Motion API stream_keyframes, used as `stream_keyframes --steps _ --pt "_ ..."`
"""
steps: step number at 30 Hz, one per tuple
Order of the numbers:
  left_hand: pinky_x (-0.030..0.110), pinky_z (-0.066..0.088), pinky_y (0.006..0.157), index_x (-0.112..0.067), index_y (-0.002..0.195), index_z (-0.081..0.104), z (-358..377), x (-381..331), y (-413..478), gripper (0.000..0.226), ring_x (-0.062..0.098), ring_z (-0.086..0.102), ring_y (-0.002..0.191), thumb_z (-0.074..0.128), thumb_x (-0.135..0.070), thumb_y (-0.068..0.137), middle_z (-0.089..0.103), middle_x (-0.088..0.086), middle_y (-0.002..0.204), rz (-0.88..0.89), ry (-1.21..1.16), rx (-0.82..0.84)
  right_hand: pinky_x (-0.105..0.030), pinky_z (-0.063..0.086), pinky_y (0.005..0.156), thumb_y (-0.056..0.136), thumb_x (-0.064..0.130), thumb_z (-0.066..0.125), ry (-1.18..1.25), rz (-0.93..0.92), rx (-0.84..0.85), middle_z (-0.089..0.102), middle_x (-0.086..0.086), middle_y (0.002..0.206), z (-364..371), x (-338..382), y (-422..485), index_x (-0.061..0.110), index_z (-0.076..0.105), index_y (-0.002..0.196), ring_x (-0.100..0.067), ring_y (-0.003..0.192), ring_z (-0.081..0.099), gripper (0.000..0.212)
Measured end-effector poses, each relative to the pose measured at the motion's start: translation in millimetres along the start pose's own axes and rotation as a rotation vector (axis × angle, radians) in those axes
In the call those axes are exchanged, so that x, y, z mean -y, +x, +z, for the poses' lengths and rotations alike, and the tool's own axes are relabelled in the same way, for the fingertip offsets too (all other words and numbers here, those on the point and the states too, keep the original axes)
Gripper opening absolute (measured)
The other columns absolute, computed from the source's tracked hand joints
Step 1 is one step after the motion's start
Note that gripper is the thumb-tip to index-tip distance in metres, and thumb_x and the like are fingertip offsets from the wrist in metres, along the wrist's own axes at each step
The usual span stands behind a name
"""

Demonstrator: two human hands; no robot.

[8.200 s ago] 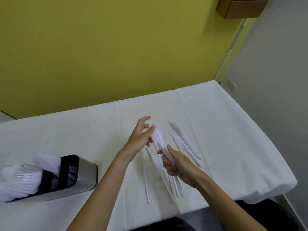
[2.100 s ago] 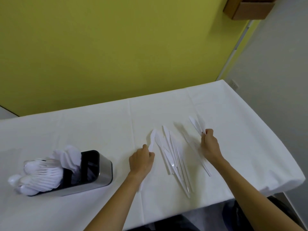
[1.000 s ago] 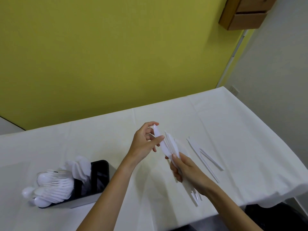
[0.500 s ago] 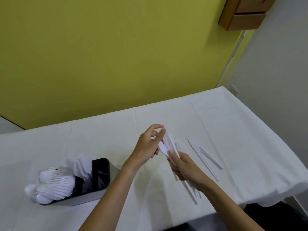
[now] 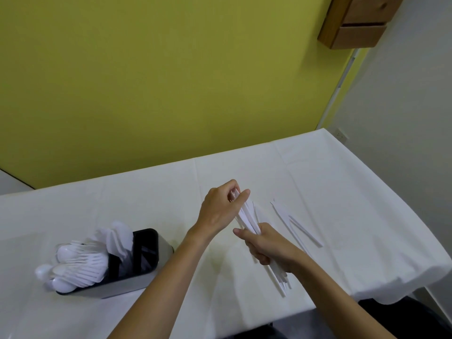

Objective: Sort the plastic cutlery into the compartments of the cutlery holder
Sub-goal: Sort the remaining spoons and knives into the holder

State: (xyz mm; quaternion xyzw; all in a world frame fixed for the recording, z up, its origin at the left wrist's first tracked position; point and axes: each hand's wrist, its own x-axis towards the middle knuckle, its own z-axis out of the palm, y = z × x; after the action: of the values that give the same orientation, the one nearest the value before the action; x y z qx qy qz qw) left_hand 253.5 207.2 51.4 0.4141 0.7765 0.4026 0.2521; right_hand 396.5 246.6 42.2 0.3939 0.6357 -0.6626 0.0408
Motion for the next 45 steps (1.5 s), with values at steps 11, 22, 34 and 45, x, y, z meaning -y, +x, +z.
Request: stream_keyframes --steps 11,22,34,45 --pt "0.026 0.034 0.057 -0.01 0.063 0.048 -1 -4 5 0.029 0.012 0.035 0.055 0.06 -0.021 0.087 0.041 -0.001 0.058 0.01 -0.066 -0.017 -0.023 0.034 0.042 0.095 0.03 0.053 -0.014 -0.204 0.027 0.054 -0.004 0.06 -1 12 -7 0.016 0.047 0.081 -0.013 0.034 0.037 0.021" --pt "0.028 0.025 0.05 -0.017 0.05 0.029 -11 -5 3 0.052 0.016 0.029 0.05 0.059 -0.031 0.09 0.027 -0.003 0.046 0.066 0.186 -0.137 -0.025 0.046 0.075 0.097 0.041 0.045 -0.4 -0.184 0.219 0.063 0.0 0.074 -2 30 -1 0.013 0.059 0.075 -0.009 0.066 0.057 0.039" --pt "0.021 0.036 0.058 -0.004 0.071 0.057 -27 -1 0 0.037 0.012 0.042 0.057 0.06 -0.035 0.091 0.05 0.002 0.064 -0.061 -0.173 -0.136 -0.013 0.038 0.05 0.09 0.02 0.057 -0.371 -0.293 0.036 0.053 0.007 0.05 9 29 9 0.01 0.052 0.056 -0.003 0.044 0.046 0.036" --pt "0.031 0.037 0.106 -0.012 0.114 0.064 11 11 -57 0.065 0.015 0.059 0.115 0.016 -0.054 0.1 0.07 0.002 0.114 -0.467 -1.08 -0.459 -0.021 0.034 0.039 0.092 0.023 0.058 0.368 -0.332 -0.549 0.047 0.0 0.043 17 40 16 0.002 0.055 0.059 -0.012 0.036 0.039 0.04"
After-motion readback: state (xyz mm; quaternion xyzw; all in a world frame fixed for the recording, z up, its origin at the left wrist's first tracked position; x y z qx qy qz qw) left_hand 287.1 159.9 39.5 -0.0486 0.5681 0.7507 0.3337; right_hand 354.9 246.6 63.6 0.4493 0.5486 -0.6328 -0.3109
